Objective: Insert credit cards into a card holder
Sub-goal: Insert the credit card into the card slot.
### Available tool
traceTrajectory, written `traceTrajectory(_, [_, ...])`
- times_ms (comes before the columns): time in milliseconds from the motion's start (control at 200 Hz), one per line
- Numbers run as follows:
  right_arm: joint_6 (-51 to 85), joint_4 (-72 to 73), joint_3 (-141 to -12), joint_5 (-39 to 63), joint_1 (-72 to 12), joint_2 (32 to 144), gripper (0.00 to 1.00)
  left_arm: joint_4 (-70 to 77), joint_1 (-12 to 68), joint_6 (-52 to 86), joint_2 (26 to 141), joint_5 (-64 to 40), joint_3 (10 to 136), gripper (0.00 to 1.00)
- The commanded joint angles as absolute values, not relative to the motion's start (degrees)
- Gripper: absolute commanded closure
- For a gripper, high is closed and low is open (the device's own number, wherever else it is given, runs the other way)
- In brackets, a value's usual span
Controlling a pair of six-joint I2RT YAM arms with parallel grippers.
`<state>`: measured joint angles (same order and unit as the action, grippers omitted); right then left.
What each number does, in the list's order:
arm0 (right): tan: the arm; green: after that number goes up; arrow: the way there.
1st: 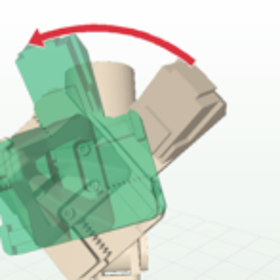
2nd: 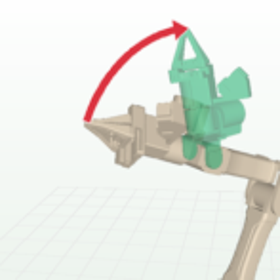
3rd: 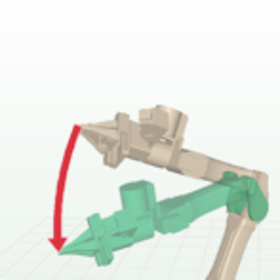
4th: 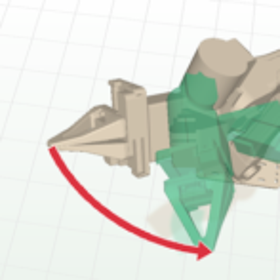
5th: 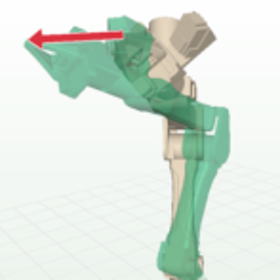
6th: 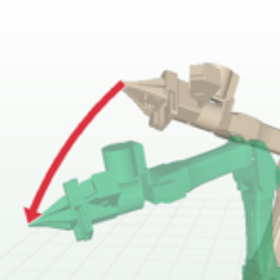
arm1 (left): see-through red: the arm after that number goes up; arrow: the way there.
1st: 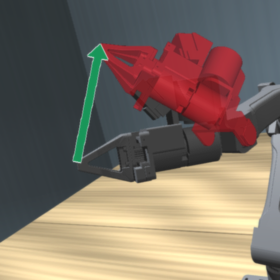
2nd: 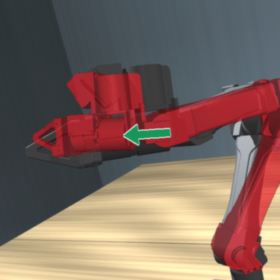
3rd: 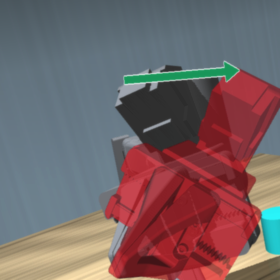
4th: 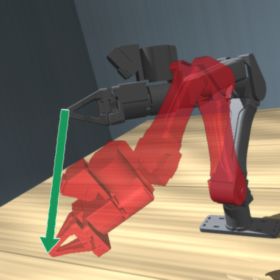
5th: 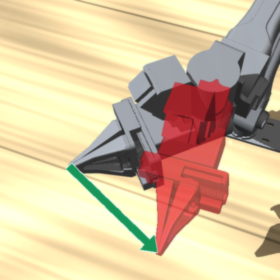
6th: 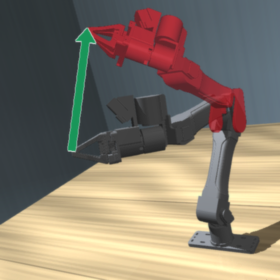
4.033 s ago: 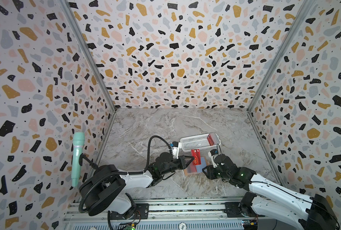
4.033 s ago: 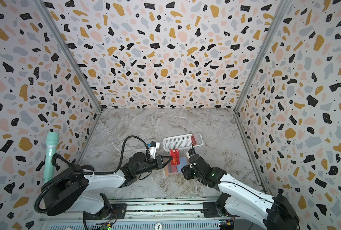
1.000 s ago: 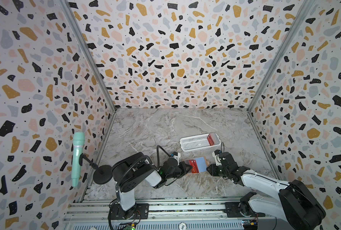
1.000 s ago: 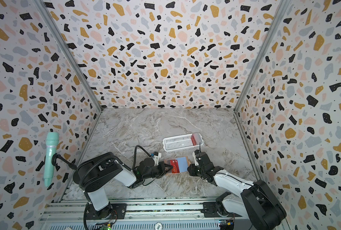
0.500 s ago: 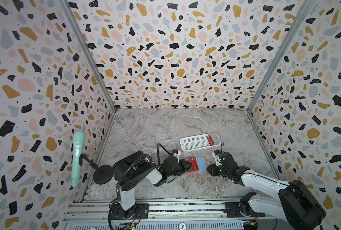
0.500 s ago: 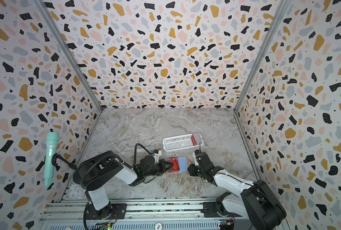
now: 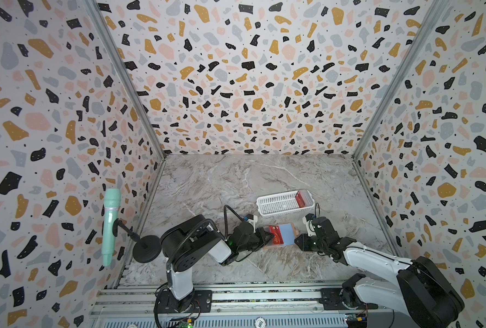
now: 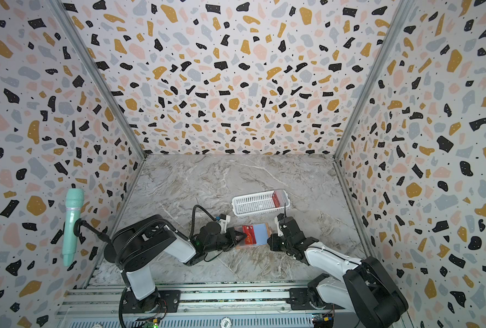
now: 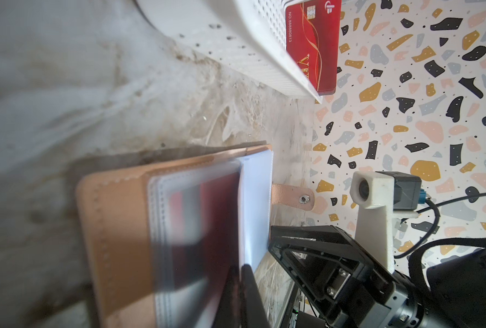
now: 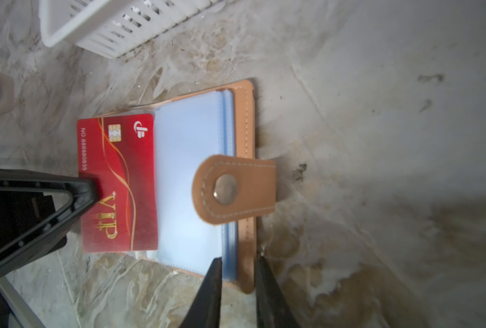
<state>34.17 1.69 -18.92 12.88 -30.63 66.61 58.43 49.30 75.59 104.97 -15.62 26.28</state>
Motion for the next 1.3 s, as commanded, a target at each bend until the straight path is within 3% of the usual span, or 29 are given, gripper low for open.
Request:
traceTrajectory(0, [33.67,-1.10,-17.88,12.31,-30.77,67.27,0.76,55.04,48.39,72.87,103.46,-16.43,26.95,1.00])
traceTrajectory(951, [34.80,0.24,-17.58,11.83,-32.69,67.78,0.77,52.72,48.17,70.26,106.08,-19.67,30.17,1.00])
traceTrajectory(1121, [35.11,0.46,-17.91,11.91,-33.63,67.67,0.77,46.43,48.19,68.27,105.02,-18.52,31.79,0.90])
traceTrajectory(1296, [36.62,1.48,-17.91,11.79,-34.84,67.32,0.77,26.50,48.16,60.23,101.50,-13.74,36.98,0.77])
